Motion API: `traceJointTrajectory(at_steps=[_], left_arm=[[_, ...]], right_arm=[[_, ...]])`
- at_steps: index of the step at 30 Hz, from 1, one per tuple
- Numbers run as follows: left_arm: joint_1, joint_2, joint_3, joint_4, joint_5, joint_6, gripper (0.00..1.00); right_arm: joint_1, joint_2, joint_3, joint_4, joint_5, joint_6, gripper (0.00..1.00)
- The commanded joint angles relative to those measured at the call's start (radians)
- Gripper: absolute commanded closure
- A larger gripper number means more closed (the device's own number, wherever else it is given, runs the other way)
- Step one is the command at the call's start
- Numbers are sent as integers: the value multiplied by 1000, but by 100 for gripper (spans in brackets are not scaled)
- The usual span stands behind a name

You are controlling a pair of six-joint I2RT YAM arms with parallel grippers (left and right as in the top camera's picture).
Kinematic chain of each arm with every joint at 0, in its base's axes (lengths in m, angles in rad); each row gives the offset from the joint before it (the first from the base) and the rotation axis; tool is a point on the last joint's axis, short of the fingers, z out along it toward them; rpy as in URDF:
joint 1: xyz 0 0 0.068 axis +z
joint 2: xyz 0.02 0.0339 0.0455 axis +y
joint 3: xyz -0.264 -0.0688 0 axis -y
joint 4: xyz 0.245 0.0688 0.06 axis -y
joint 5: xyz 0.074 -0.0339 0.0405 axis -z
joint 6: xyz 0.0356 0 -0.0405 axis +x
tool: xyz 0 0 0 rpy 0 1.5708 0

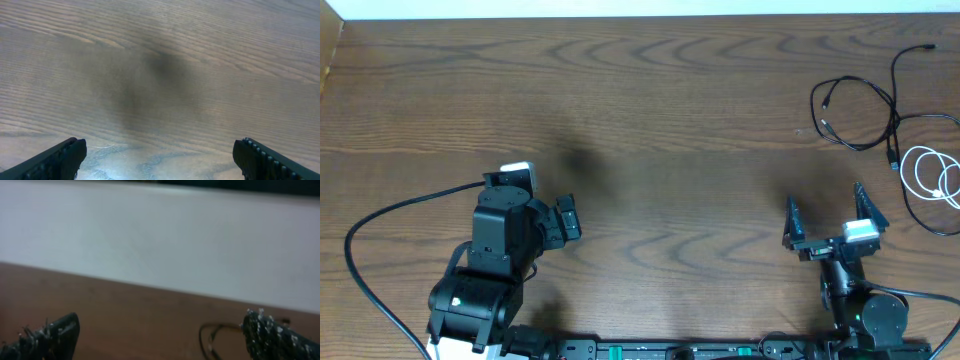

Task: Untangle cables

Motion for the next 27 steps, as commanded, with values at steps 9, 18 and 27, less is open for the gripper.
traceJointTrajectory(at_steps=[9,18,27], left_arm=[[3,-1,-1,-3,-6,2,2],[3,-1,-1,-3,-6,2,2],[3,-1,-1,-3,-6,2,2]], right_arm=[[16,-8,-2,-214,25,-29,1],[16,-8,-2,-211,26,-27,1],[16,-8,-2,-211,26,-27,1]])
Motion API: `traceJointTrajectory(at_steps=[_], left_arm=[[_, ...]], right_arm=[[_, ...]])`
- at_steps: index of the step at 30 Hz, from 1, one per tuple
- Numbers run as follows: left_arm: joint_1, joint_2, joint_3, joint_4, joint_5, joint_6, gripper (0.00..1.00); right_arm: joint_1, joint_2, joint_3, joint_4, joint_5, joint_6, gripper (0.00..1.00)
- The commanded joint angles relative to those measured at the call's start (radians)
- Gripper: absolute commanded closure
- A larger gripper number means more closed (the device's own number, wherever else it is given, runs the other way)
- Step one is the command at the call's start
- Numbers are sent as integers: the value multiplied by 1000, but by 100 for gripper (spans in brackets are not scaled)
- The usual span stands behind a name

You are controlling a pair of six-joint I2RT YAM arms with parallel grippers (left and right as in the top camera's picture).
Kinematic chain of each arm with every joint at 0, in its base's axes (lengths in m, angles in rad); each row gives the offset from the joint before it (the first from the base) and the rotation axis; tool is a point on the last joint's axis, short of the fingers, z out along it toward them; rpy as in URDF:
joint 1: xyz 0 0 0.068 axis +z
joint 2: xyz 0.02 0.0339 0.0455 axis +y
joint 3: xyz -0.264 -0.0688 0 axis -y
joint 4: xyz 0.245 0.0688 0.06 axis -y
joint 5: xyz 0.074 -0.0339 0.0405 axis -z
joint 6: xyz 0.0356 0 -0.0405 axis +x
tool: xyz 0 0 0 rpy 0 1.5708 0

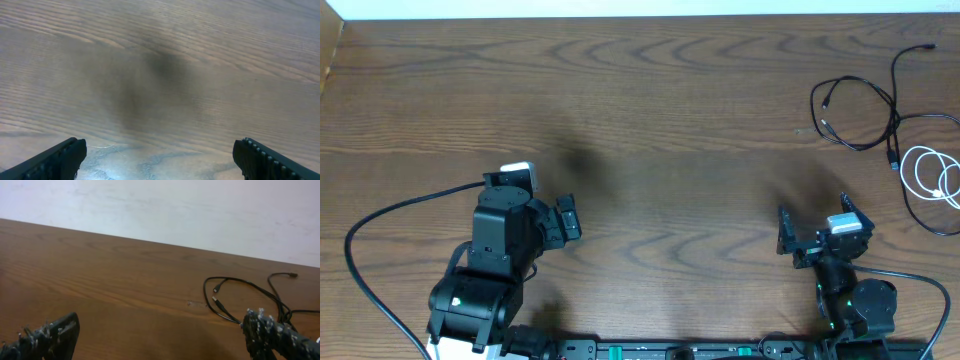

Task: Untangle cables

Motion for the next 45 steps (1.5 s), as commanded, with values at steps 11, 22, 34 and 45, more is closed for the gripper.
traceJointTrajectory(at_steps=[11,22,34,45], left_arm=[[3,-1,-1,-3,-5,2,2],[39,-88,-45,-14,-32,47,2],[158,-572,-565,499,51,47,2],[198,-752,-804,935,92,185,2]], right_arm=[[6,-7,-1,-5,11,-13,1],[6,-7,-1,-5,11,-13,1],[6,-7,-1,-5,11,-13,1],[6,-7,-1,-5,11,-13,1]])
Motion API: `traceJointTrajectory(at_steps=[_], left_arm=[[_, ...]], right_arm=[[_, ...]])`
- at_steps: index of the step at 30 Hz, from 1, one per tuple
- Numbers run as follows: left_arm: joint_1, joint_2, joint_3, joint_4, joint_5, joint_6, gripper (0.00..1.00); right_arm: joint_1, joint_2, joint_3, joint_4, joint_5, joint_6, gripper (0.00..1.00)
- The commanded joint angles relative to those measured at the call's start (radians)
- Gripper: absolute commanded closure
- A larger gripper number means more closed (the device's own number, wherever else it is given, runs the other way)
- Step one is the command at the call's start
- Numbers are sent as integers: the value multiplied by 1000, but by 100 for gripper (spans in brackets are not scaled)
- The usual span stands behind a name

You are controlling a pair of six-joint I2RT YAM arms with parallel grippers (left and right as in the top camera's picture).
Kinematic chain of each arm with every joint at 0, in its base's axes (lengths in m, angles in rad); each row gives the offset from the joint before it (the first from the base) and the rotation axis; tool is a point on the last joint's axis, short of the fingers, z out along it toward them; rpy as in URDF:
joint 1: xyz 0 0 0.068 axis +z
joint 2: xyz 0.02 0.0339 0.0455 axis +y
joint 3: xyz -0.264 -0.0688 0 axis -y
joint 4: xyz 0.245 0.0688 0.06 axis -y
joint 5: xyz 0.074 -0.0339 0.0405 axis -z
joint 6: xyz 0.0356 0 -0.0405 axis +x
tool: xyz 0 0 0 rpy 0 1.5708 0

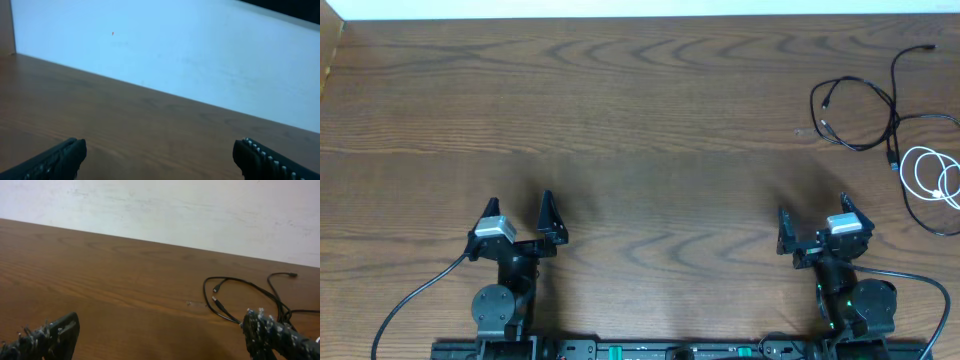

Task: Untangle cables

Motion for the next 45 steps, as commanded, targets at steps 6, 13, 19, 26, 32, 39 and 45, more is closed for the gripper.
traceJointTrajectory(at_steps=[6,13,19,26,32,39,45], left_arm=[[9,-19,-3,-24,103,362,2],[9,-19,-3,-198,110,350,2],[9,-19,-3,-198,107,266,2],[9,-19,-3,-198,107,266,2],[9,-16,-3,-198,107,266,2],[9,-16,-3,-198,107,266,2],[9,-16,-3,-198,107,266,2]], right_arm=[[6,-6,-1,-5,10,-13,1],[6,-6,-1,-5,10,-13,1],[6,-6,-1,-5,10,-13,1],[6,-6,-1,-5,10,-13,1],[6,-6,-1,-5,10,-13,1],[6,-6,-1,-5,10,-13,1],[6,-6,-1,-5,10,-13,1]])
